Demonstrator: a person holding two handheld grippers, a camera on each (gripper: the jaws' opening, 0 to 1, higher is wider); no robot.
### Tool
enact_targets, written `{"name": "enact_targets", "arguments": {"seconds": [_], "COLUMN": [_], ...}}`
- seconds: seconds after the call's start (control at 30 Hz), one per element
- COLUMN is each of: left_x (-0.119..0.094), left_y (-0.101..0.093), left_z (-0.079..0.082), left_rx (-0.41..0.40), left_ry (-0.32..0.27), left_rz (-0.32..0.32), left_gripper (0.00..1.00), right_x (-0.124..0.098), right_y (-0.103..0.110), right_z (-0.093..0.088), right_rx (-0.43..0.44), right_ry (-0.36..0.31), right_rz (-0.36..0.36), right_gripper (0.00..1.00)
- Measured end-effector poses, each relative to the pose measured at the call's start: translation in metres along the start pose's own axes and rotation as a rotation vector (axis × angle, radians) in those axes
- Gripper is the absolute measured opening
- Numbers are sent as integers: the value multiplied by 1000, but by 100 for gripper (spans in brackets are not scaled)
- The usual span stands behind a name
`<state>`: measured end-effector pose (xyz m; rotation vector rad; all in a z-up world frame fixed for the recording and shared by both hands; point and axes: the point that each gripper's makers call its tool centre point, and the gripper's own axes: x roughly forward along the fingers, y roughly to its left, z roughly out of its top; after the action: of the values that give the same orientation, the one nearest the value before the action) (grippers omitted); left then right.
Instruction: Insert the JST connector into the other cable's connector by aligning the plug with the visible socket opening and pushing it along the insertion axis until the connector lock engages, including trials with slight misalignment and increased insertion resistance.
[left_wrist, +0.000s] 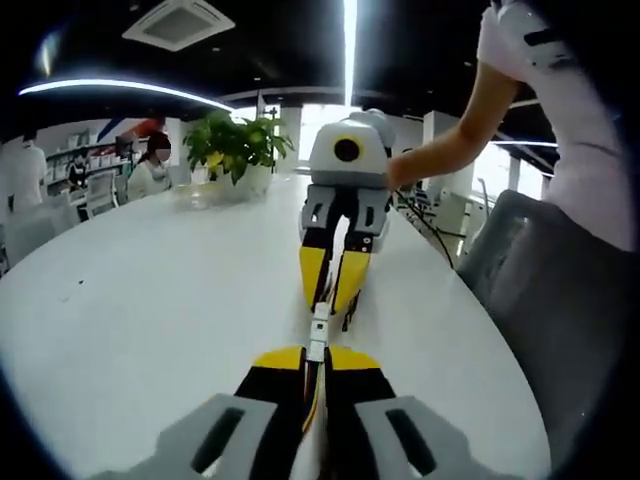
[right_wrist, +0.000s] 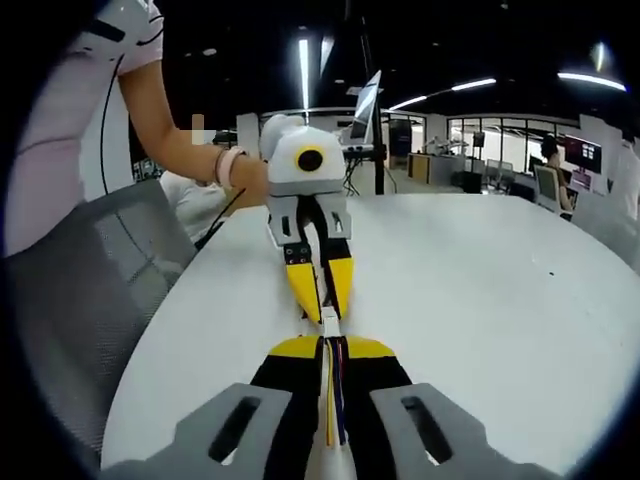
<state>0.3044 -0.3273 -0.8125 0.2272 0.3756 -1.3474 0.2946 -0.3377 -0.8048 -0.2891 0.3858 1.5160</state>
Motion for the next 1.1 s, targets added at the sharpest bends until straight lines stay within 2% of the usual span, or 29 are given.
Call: {"name": "enact_targets", "arguments": {"seconds": [0.3,1.1], "left_x": [0,-2], "left_y": [0,-3], "left_z": [2,6], "left_rx": [9,37], "left_ry": [8,37], "left_rz": [-5,-22], "left_gripper": [0,0], "right_x": [2,5], "right_y": [0,2], "right_z": [-7,-19], "right_rx": [-22,1], "right_ry": [52,122], "right_rz": [1,24], "right_gripper": [4,3]}}
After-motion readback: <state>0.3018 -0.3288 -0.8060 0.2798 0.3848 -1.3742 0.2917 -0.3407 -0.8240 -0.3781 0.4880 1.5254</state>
